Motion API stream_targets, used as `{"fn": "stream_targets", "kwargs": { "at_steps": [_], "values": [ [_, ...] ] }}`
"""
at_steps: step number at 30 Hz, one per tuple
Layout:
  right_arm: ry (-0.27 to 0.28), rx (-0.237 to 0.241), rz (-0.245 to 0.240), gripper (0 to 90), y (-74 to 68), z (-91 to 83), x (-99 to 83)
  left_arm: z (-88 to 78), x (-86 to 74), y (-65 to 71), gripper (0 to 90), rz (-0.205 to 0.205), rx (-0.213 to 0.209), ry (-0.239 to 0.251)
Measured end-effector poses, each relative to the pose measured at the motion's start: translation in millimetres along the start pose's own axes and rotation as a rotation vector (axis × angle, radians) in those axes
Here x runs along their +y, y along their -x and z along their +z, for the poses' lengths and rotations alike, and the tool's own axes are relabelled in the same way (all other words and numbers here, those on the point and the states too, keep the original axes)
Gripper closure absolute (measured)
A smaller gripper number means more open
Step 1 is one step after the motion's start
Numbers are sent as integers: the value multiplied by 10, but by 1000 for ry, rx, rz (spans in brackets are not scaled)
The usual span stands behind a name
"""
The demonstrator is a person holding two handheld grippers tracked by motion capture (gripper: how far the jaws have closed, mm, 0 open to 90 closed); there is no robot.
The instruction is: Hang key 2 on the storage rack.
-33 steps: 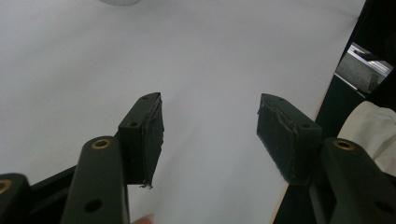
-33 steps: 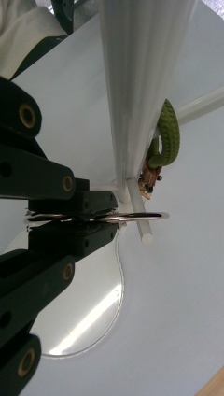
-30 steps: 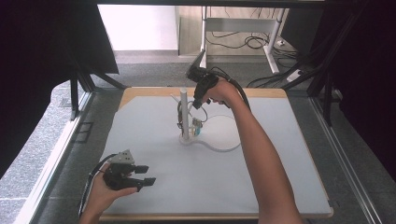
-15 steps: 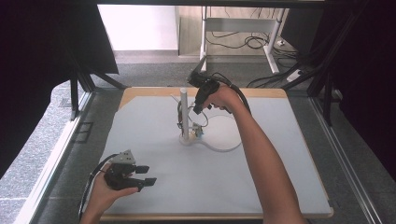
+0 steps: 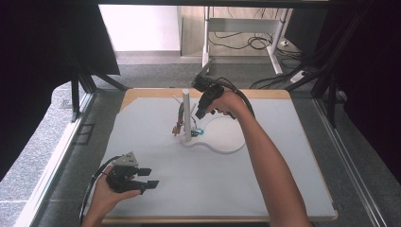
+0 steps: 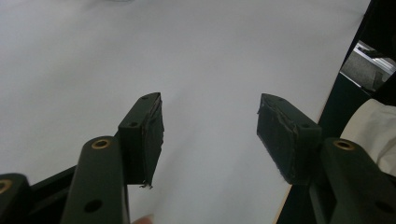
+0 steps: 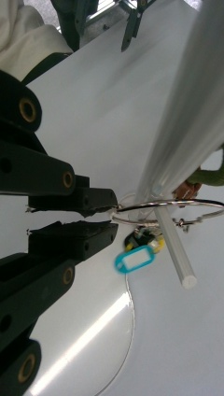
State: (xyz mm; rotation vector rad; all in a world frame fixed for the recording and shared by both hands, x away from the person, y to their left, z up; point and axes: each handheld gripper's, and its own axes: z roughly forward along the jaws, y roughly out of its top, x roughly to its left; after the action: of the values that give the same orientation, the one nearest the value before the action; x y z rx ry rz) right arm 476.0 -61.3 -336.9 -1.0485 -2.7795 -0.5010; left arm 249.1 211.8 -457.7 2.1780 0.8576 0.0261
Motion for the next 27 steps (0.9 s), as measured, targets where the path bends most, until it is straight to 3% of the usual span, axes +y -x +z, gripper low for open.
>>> {"fn": "stream_targets", "kwargs": {
  "at_steps": [9, 13, 20, 27],
  "values": [
    [15, 7, -16, 651, -11, -66, -154, 31, 6, 4, 414, -2, -1, -7],
    [34, -10, -15, 564, 7, -79, -265, 30, 10, 13, 414, -4, 5, -11],
    [123, -16, -27, 492, 63, -122, -550, 22, 3, 19, 414, -2, 14, -15],
    [217, -15, -20, 478, 133, -119, -986, -2, -7, 38, 413, -1, 19, -9]
  ]
}}
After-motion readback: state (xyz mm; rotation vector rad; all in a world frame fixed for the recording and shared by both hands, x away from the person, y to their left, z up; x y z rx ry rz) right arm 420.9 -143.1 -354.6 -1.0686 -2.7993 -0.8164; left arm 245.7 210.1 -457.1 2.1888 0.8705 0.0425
